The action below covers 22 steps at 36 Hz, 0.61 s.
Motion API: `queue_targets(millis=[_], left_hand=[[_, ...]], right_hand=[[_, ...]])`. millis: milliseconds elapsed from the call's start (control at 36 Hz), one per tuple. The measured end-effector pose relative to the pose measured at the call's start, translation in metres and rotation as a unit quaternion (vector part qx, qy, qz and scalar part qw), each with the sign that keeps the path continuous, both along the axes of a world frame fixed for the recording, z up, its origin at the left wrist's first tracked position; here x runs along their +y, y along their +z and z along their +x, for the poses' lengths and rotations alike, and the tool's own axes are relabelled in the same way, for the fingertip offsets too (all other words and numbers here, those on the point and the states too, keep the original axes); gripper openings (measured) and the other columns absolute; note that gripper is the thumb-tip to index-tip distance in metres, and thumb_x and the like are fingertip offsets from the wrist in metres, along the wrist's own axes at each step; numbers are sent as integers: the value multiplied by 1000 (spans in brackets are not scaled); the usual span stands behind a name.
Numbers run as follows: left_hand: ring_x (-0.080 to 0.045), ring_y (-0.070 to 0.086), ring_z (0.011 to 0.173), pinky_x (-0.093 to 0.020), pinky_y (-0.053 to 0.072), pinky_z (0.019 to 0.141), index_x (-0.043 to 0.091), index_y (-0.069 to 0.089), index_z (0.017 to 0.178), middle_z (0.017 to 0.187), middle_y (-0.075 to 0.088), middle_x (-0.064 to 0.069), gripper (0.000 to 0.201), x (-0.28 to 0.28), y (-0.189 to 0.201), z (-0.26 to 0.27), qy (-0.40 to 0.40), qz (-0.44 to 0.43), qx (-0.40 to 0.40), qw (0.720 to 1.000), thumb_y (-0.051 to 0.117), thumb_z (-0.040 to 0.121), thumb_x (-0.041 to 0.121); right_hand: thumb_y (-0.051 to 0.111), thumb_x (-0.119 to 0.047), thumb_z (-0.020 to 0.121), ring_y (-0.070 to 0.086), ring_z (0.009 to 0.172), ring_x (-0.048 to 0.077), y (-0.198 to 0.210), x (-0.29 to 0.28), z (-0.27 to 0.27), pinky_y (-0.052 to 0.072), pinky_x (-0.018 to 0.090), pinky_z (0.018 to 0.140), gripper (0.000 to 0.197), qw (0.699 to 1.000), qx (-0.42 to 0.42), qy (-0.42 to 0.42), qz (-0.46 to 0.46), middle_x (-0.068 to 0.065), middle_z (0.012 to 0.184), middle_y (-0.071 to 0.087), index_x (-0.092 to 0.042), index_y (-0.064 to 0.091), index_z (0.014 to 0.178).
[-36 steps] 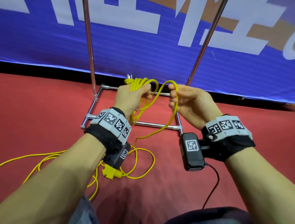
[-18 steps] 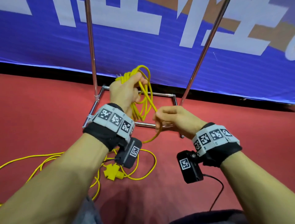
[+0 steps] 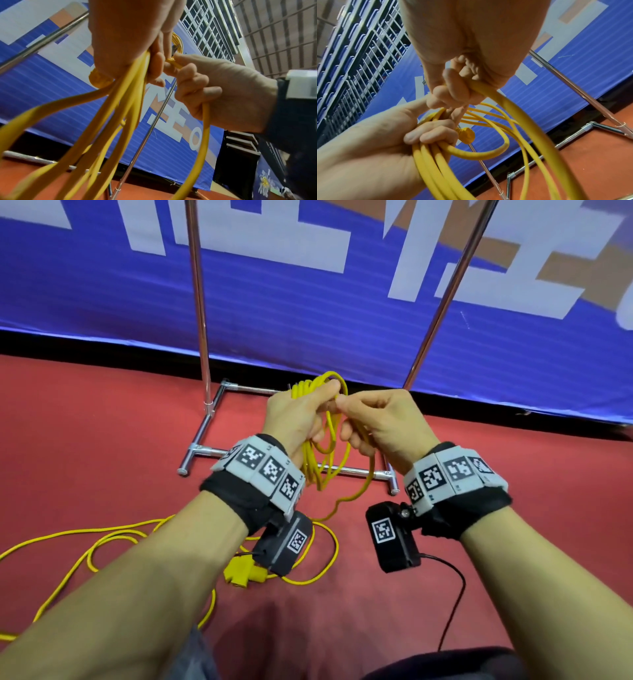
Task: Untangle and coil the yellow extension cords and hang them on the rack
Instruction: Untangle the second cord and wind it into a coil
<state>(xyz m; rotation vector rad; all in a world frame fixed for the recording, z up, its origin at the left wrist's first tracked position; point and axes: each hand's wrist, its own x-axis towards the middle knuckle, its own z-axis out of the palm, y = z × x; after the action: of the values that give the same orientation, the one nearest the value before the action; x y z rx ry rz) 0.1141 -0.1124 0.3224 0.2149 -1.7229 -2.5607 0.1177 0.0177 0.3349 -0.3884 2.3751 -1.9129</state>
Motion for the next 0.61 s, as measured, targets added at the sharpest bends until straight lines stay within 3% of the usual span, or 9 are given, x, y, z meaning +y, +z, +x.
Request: queue_targets(millis=[56,111,250,417,528,611], left_hand=[[-10,28,27,-18,25,36,4,58,70,81,56,-27,21,-1,0,-2,16,9,-11,1000,68,87,11],[-8,31,25,-17,26,35,3,58,70,81,61,-26,20,-3,3,-4,24,34,-10,999,62,90,7],[-5,34,24,-15,24,32,2,55,74,80,65,-22,19,-19,3,-17,71,77,-7,994,57,93,4],[-7,26,27,-17,27,35,6,56,79,90,72,-21,20,-25,-5,-23,53,53,-24,997,63,93,19],[-7,26,27,-18,27,34,1,61,84,95,72,-23,26,-18,-4,-16,27,12,-35,999,67,90,26],[-7,25,28,-17,25,34,-1,60,87,94,72,-23,24,-9,-3,-10,2,0,-26,1000,67,90,21]], right_hand=[[57,-27,96,50,46,21,-2,0,0,40,25,42,33,999,-20,21,14,11,58,60,-1,68,80],[51,-30,99,53,49,24,-5,4,2,47,27,48,38,995,-69,57,34,10,55,59,1,64,79],[47,-14,99,57,59,26,-17,28,10,49,25,56,24,975,-178,111,76,10,62,58,-1,64,89],[45,-4,99,40,39,13,-14,28,9,45,26,44,24,992,-90,67,61,5,53,55,1,63,85],[46,-5,99,41,35,11,-8,16,7,43,22,41,24,997,-55,38,39,5,51,56,5,64,87],[48,-7,98,44,35,13,-5,8,3,45,26,43,25,998,-27,28,46,5,52,58,6,65,85]])
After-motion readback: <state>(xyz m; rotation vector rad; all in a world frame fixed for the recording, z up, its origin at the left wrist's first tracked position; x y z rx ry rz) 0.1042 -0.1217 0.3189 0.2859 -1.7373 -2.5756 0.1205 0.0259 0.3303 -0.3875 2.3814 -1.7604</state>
